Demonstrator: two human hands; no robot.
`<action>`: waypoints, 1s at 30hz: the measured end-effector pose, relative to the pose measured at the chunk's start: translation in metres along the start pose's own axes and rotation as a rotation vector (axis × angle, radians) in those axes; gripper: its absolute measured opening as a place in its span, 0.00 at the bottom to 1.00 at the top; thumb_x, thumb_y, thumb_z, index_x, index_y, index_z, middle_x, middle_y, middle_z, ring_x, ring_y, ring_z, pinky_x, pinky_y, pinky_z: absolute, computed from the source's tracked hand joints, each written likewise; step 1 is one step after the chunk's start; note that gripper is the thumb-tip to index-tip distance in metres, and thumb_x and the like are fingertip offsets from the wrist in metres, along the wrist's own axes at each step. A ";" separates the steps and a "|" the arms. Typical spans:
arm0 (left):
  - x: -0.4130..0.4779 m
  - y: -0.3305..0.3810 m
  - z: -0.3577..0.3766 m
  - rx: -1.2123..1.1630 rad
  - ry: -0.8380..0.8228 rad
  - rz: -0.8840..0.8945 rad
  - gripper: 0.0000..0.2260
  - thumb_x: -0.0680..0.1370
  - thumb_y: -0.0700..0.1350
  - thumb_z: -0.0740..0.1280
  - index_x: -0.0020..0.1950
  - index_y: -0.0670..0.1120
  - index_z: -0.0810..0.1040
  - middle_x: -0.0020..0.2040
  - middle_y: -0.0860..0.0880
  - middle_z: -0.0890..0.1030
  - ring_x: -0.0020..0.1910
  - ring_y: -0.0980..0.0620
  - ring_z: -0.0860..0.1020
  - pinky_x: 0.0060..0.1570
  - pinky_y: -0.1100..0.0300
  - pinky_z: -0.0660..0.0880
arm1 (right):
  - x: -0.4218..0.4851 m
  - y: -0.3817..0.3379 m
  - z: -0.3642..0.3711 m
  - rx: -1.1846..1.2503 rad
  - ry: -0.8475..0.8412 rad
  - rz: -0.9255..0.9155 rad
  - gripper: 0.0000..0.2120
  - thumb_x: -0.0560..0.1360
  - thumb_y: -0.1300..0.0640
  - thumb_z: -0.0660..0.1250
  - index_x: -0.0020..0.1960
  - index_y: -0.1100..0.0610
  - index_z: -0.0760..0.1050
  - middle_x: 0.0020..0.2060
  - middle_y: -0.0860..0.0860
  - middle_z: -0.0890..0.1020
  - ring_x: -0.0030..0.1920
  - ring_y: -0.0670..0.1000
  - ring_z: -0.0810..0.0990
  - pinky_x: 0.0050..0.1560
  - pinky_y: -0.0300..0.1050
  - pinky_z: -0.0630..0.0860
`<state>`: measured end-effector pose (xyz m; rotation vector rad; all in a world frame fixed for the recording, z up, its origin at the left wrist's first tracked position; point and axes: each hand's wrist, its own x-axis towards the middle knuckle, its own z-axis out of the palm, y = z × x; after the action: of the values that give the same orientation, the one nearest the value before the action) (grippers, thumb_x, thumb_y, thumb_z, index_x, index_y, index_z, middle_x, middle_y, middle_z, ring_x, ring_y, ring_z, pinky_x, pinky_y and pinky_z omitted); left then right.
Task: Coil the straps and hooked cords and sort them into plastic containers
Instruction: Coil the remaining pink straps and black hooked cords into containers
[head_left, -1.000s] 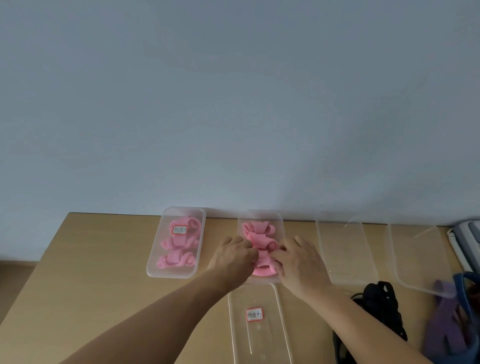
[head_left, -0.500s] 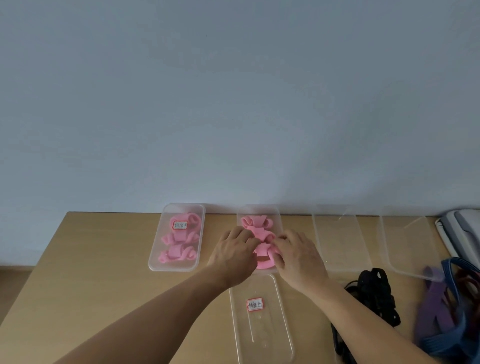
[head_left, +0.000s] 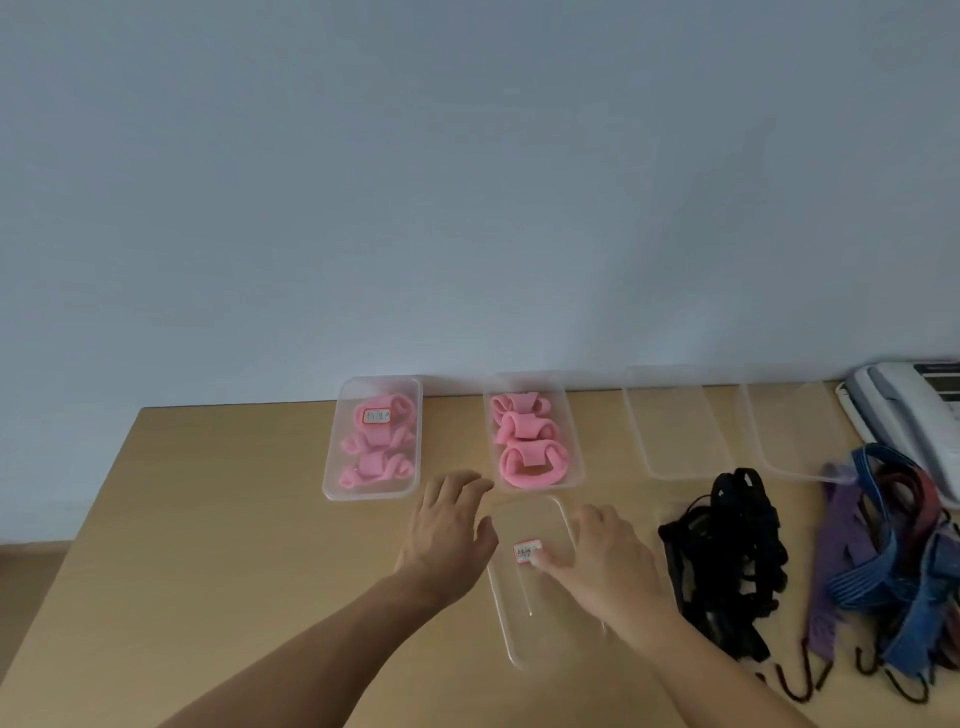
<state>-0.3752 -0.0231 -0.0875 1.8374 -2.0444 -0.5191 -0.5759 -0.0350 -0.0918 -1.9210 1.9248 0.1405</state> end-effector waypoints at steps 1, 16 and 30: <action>-0.005 -0.003 0.001 -0.015 -0.031 -0.020 0.20 0.79 0.46 0.64 0.70 0.46 0.72 0.68 0.50 0.72 0.67 0.48 0.68 0.68 0.57 0.66 | -0.003 -0.004 0.004 -0.010 -0.013 0.051 0.37 0.64 0.23 0.60 0.59 0.51 0.68 0.54 0.47 0.72 0.56 0.51 0.74 0.46 0.44 0.69; -0.030 -0.003 -0.009 -0.487 -0.412 -0.480 0.24 0.79 0.46 0.64 0.75 0.44 0.65 0.48 0.55 0.75 0.44 0.55 0.75 0.38 0.67 0.73 | -0.012 -0.038 0.010 0.075 -0.035 0.286 0.40 0.60 0.33 0.75 0.61 0.56 0.67 0.57 0.54 0.72 0.58 0.56 0.77 0.45 0.45 0.70; -0.004 0.007 -0.030 -0.681 -0.364 -0.596 0.06 0.78 0.40 0.58 0.47 0.40 0.74 0.35 0.45 0.83 0.28 0.49 0.77 0.26 0.65 0.66 | -0.020 -0.019 -0.038 1.008 -0.170 0.133 0.08 0.73 0.63 0.72 0.50 0.59 0.75 0.28 0.50 0.81 0.23 0.48 0.74 0.24 0.38 0.67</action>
<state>-0.3666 -0.0196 -0.0582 1.9438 -1.1864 -1.5768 -0.5661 -0.0301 -0.0461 -1.0630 1.5348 -0.5180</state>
